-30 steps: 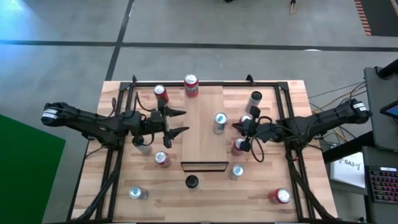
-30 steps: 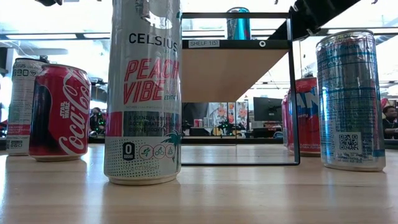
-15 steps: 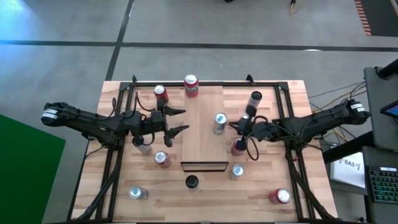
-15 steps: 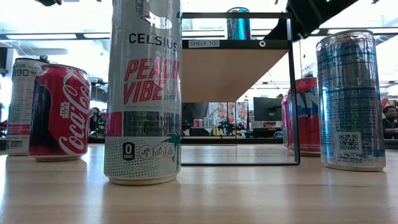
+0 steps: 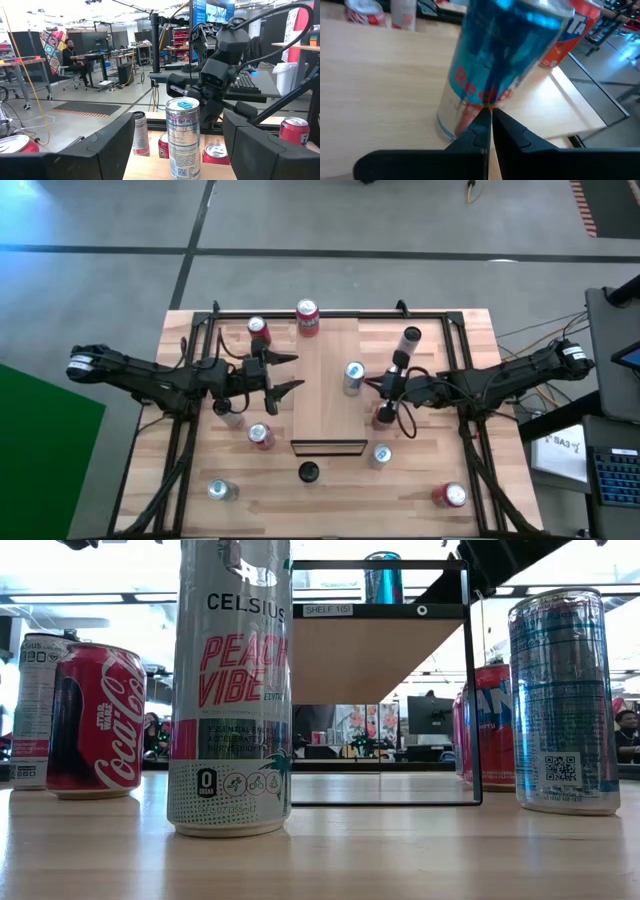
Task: Place canned beverage on shelf
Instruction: Put the bottom right blue soda can on the shelf
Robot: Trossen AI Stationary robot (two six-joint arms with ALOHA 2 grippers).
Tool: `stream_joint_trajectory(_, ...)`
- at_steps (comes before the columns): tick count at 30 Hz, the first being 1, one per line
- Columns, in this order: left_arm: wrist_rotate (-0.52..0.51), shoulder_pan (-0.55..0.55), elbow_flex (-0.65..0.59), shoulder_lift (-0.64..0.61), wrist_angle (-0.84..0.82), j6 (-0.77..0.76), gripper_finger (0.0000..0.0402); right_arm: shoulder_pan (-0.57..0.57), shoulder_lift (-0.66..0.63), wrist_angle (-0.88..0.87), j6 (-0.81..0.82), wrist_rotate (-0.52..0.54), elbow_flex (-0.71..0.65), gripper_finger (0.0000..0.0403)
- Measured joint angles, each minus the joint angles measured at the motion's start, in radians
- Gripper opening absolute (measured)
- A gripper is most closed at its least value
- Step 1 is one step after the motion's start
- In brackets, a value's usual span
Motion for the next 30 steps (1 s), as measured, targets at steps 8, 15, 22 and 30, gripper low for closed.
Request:
stream_joint_trajectory(8, -0.002, 0.000, 0.000, 0.000, -0.003, 0.001, 0.0267, 0.000, 0.012, 0.032, -0.013, -0.010, 0.000, 0.0009)
stream_joint_trajectory(15, -0.009, 0.000, 0.000, 0.000, -0.004, 0.005, 0.0267, 0.000, 0.074, 0.094, -0.043, -0.011, 0.000, 0.0009)
stream_joint_trajectory(22, -0.009, 0.000, 0.000, 0.000, -0.010, 0.005, 0.0267, -0.004, 0.111, 0.144, -0.060, -0.011, 0.000, 0.0009)
stream_joint_trajectory(30, -0.009, 0.000, 0.000, 0.000, -0.010, 0.004, 0.0267, -0.004, 0.145, 0.216, -0.076, -0.037, 0.000, 0.0009)
